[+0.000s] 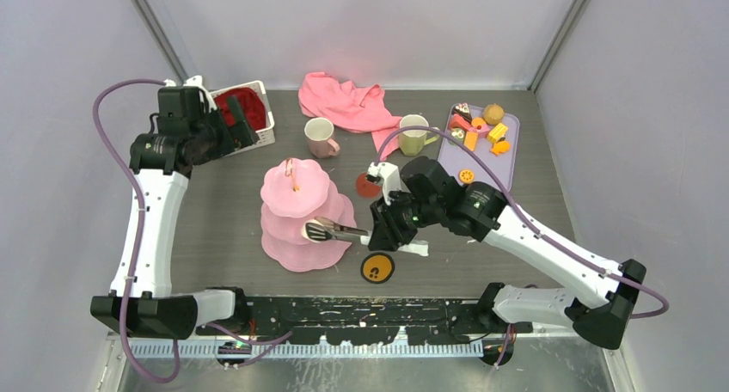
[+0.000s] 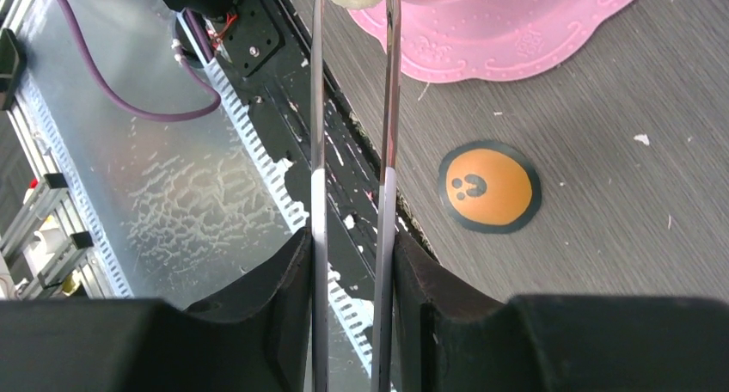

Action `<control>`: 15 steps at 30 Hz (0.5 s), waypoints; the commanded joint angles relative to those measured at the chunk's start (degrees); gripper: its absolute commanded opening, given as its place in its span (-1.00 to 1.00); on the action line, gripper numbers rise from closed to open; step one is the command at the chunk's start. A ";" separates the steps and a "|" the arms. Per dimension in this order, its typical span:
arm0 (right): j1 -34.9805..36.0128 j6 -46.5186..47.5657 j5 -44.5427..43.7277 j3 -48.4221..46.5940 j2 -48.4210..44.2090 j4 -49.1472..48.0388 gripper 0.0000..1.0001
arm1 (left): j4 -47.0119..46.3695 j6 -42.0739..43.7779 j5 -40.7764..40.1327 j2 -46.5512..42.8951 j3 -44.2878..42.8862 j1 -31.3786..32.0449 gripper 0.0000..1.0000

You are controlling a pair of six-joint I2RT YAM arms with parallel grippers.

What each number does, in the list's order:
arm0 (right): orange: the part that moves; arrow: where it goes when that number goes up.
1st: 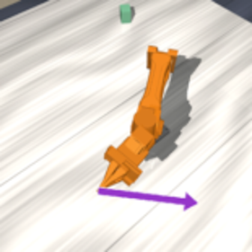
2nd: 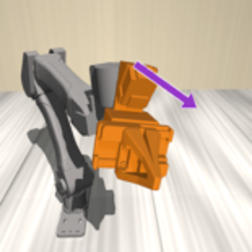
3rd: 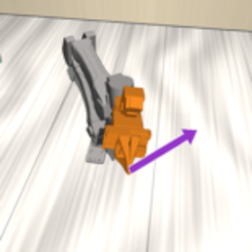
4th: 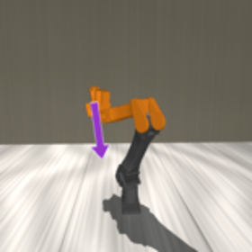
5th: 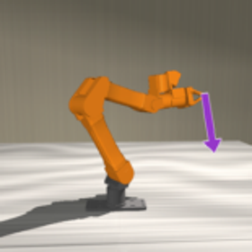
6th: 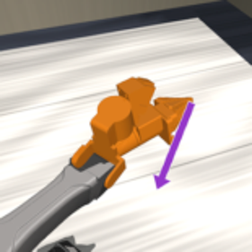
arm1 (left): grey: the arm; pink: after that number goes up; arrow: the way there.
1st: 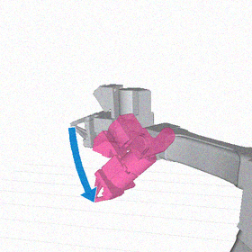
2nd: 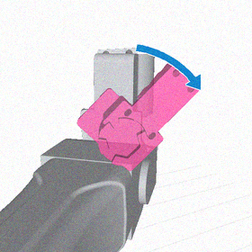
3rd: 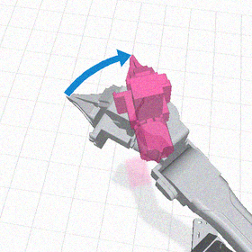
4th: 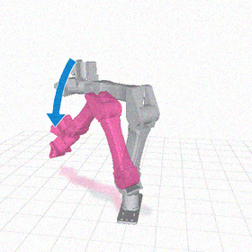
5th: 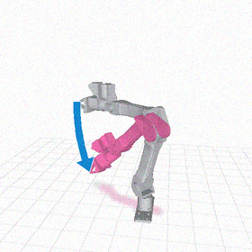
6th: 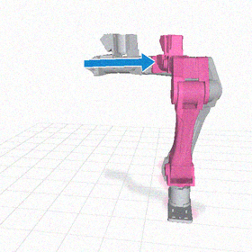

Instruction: Serve the afternoon tea

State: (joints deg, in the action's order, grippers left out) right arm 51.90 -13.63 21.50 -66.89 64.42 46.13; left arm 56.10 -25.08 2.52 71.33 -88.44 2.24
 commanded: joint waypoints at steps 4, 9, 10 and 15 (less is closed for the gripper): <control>1.95 -1.40 0.10 -0.36 2.11 -12.63 -0.62 | -2.42 0.03 0.73 -2.07 0.47 -0.22 0.85; 3.63 -2.36 -2.42 1.15 4.26 -18.09 -0.57 | -3.58 -0.89 0.47 -3.00 1.22 -0.22 0.85; 3.65 -2.30 -2.96 1.23 4.64 -18.66 -0.56 | -3.62 -1.01 0.48 -3.12 1.25 -0.22 0.85; 3.69 -2.91 -3.23 1.97 5.94 -22.03 -0.53 | -3.28 -1.20 0.40 -3.13 0.99 -0.22 0.84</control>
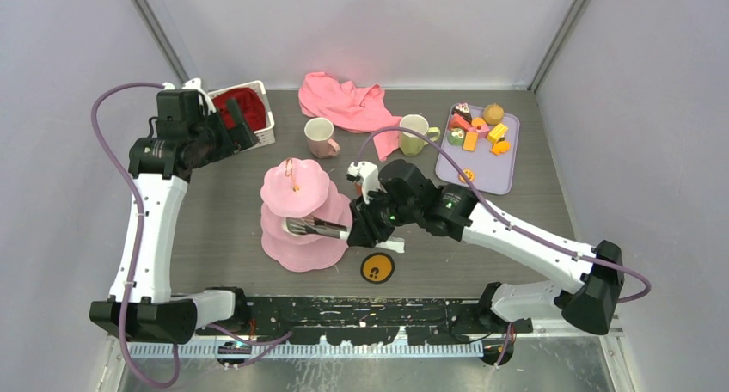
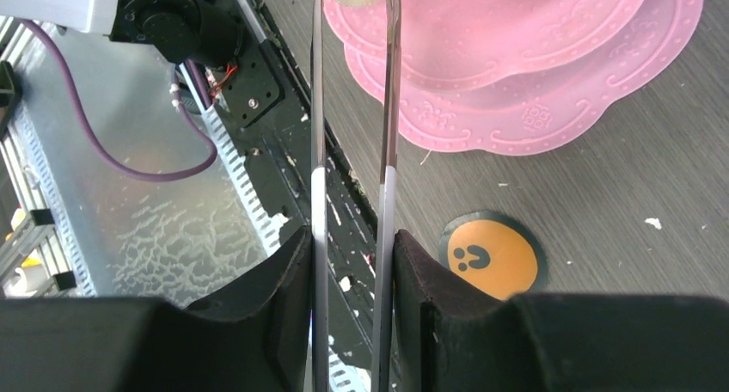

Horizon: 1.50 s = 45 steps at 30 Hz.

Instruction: Serve the afternoon tea

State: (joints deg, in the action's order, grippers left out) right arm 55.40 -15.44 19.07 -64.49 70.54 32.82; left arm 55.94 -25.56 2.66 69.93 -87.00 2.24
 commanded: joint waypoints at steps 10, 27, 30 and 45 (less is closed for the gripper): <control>0.73 -3.69 -2.72 3.00 1.07 -15.24 -0.31 | -4.00 -1.50 0.22 -2.39 0.78 -0.22 0.83; 1.19 -3.38 -4.06 3.23 0.38 -13.51 0.13 | -3.92 -1.20 0.44 -2.17 0.73 -0.22 0.83; 1.16 -2.50 -5.13 2.65 -1.13 -11.00 0.12 | -3.82 -0.92 0.42 -2.12 0.44 -0.22 0.83; 1.04 -0.58 -11.36 0.77 -10.53 2.71 -0.38 | -4.09 0.25 0.69 -0.53 -0.97 -0.22 0.83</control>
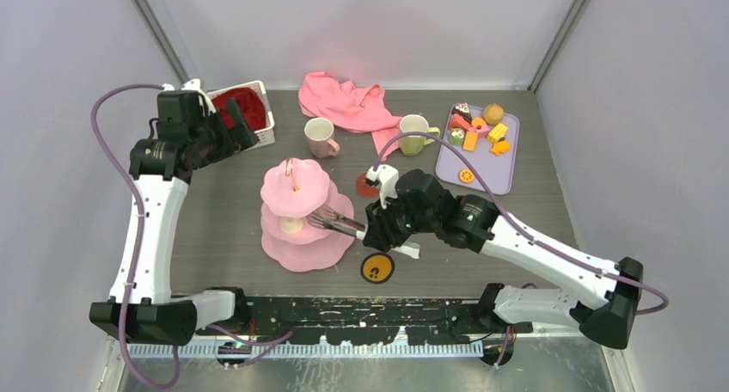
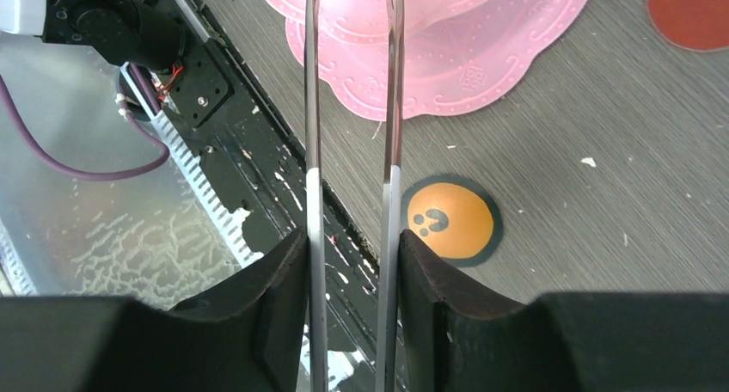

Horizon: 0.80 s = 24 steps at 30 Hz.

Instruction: Serve the afternoon tea

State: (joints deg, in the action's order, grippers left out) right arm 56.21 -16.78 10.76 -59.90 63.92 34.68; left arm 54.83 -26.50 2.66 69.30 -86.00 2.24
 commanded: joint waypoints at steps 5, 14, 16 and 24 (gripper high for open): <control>-0.98 1.39 -14.09 -6.18 -6.21 8.47 -0.89 | -3.18 0.93 0.93 0.03 -1.69 -0.22 0.83; -20.88 2.52 -22.67 -7.27 -12.96 15.73 -0.92 | -3.91 0.92 1.34 -0.17 -0.45 -0.22 0.83; -23.78 1.99 -28.03 -7.36 -12.38 16.18 -0.91 | -4.10 0.86 1.70 -0.06 -0.40 -0.21 0.83; -41.32 2.45 -24.17 -2.63 -5.77 6.50 -0.75 | -4.72 0.99 3.25 -0.01 0.78 -0.22 0.83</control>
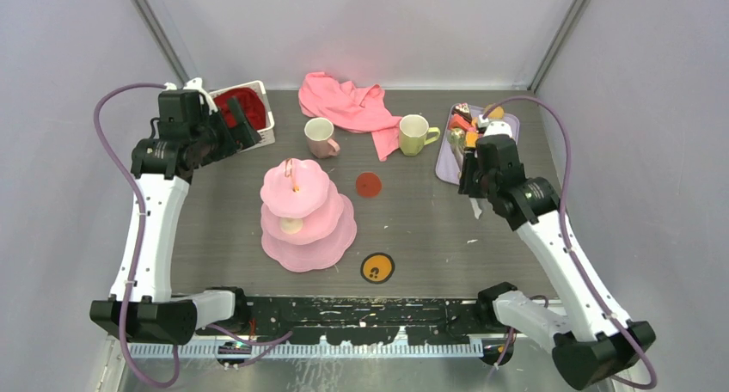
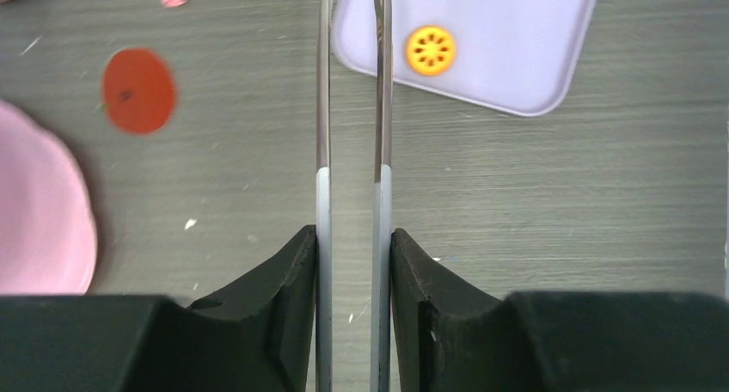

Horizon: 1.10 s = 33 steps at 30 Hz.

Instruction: Serve the afternoon tea

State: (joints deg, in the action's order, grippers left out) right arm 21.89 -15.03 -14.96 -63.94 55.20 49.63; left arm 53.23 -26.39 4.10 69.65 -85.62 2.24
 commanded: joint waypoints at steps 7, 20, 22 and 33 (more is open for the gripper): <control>-14.13 1.08 5.20 2.20 12.03 -16.45 -0.44 | -4.07 1.02 1.64 -0.55 0.90 -0.22 0.83; -15.91 2.08 3.43 -0.14 22.37 -21.21 -0.03 | -5.64 0.29 4.21 0.49 2.02 -0.21 0.82; -16.10 2.34 3.23 -0.45 23.31 -21.68 -0.02 | -5.42 0.43 3.82 0.45 1.98 -0.20 0.81; -16.71 3.93 1.51 -2.40 29.23 -23.26 -0.02 | -4.56 1.08 2.47 0.58 1.65 -0.22 0.79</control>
State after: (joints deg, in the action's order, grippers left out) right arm 5.61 -12.10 -12.69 -61.98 83.13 30.61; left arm 51.16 -26.35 6.66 70.32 -83.26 2.24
